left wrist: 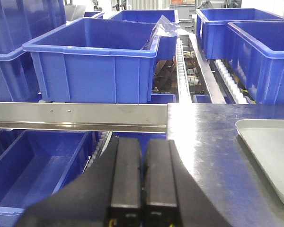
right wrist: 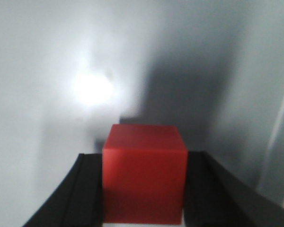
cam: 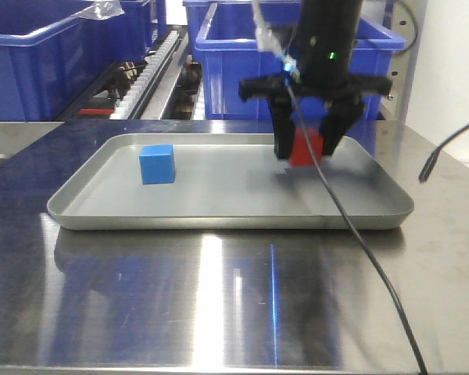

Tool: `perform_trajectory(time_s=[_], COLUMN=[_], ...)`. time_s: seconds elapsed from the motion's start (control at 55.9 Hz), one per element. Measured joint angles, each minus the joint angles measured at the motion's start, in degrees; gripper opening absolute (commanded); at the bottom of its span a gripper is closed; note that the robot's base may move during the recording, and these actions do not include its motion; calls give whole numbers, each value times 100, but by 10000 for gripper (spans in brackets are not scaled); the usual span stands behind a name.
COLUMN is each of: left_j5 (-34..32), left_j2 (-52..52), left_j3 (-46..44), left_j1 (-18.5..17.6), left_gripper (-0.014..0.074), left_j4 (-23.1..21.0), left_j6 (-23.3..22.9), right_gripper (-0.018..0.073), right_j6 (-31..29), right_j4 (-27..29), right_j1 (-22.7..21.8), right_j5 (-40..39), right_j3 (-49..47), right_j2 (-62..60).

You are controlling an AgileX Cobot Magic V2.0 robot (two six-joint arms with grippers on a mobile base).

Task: Sort and place red and blue blocks on shelf
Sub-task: 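Lift the red cube up off the tray with the right gripper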

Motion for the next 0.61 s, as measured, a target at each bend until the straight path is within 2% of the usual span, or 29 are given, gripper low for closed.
perform_trajectory(time_s=[0.286, 0.394, 0.608], left_j5=[0, 0, 0], left_j2=[0, 0, 0], left_j3=[0, 0, 0], left_j1=[0, 0, 0], left_gripper=[80, 80, 80], left_j4=[0, 0, 0], left_j6=[0, 0, 0], right_gripper=[383, 383, 383], right_j6=[-1281, -1478, -1526], right_j4=[174, 174, 174], right_j1=[-336, -573, -1238], right_j5=[-399, -810, -2121], right_j3=[513, 1086, 2728], right_j2=[-831, -1305, -2525])
